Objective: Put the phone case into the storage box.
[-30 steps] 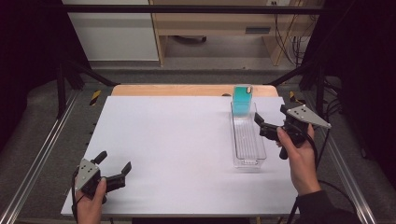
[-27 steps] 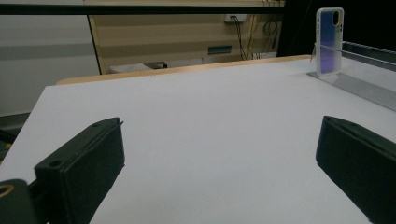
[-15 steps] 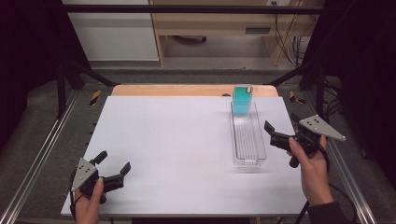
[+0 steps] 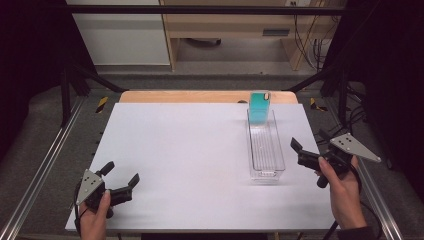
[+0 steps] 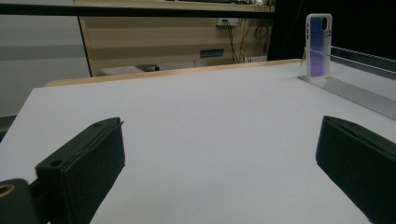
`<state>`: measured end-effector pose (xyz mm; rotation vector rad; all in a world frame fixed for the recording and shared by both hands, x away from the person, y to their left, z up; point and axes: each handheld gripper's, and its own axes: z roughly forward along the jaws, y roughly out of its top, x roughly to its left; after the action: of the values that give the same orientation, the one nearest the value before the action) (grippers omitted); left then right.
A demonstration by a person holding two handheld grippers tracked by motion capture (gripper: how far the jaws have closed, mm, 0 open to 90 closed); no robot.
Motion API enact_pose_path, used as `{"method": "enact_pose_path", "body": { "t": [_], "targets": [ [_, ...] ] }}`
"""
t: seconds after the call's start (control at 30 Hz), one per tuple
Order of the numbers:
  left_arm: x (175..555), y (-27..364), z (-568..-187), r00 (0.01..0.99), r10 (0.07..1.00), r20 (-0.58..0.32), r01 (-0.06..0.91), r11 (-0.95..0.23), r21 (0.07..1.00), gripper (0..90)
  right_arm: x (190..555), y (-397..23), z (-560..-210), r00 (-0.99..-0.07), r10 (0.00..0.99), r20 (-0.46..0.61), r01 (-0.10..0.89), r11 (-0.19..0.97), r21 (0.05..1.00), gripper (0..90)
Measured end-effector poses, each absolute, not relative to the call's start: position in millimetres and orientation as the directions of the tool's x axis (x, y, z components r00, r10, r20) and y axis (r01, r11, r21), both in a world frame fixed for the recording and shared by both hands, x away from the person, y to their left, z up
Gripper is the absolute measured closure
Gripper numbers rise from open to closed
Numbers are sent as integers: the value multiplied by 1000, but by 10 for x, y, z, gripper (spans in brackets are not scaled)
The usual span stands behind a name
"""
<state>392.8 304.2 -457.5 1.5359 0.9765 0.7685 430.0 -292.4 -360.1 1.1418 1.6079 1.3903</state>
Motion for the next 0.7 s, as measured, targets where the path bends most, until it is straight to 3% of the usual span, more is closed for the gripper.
{"method": "enact_pose_path", "body": {
  "t": [0.7],
  "targets": [
    [3932,3054,-4577,453,891,-31,179,-57,982,10,4109,-2991,-3844,-403,914,53,175,20,984,32]
  ]
}}
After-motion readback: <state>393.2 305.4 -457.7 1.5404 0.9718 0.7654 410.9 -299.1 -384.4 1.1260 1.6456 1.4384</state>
